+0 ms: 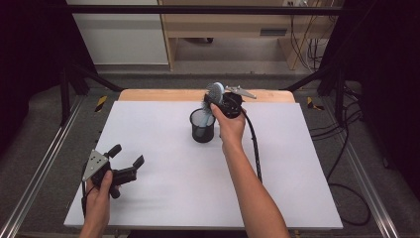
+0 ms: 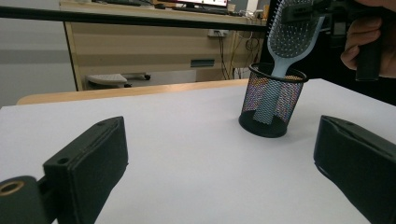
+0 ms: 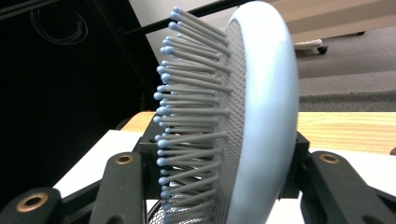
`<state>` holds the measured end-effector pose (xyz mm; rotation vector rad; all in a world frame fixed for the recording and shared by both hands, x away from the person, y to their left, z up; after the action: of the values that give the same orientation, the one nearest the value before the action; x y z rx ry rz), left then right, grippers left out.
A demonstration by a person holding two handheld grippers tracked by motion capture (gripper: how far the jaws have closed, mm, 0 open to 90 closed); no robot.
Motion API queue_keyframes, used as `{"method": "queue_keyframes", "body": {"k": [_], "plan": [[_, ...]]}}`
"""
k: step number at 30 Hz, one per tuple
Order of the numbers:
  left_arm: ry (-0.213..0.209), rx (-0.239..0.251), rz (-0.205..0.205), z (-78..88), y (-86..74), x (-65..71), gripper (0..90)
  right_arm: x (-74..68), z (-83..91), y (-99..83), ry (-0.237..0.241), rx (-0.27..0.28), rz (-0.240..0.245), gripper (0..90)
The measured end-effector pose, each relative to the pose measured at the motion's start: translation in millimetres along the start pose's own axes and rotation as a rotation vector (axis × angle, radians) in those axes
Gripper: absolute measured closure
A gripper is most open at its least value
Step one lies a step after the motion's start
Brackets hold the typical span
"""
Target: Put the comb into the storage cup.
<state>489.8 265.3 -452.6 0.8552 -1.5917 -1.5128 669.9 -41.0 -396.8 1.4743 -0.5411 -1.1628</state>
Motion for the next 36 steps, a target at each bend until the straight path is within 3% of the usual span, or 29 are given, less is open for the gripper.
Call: {"method": "queue_keyframes", "body": {"k": [17,36], "plan": [[-0.003,0.001,0.001,0.0,0.3,0.0,3.2,0.3,-1.1,-1.9,0.006,0.001,-0.034,50.0],[-0.006,0.001,0.003,-0.2,0.4,0.1,3.2,0.5,-1.1,-3.0,0.012,0.003,-0.040,50.0]]}}
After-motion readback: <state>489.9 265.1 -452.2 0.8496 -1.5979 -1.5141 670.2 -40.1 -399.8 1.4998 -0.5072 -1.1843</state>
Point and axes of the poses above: each handheld gripper's, and its own axes: z roughly backward along the jaws, y roughly out of its top, x roughly to its right, the point moved 6 cm from there along -z, roughly forward along the jaws, and after that the axes turned 9 degrees about x, right-handed, at the moved point
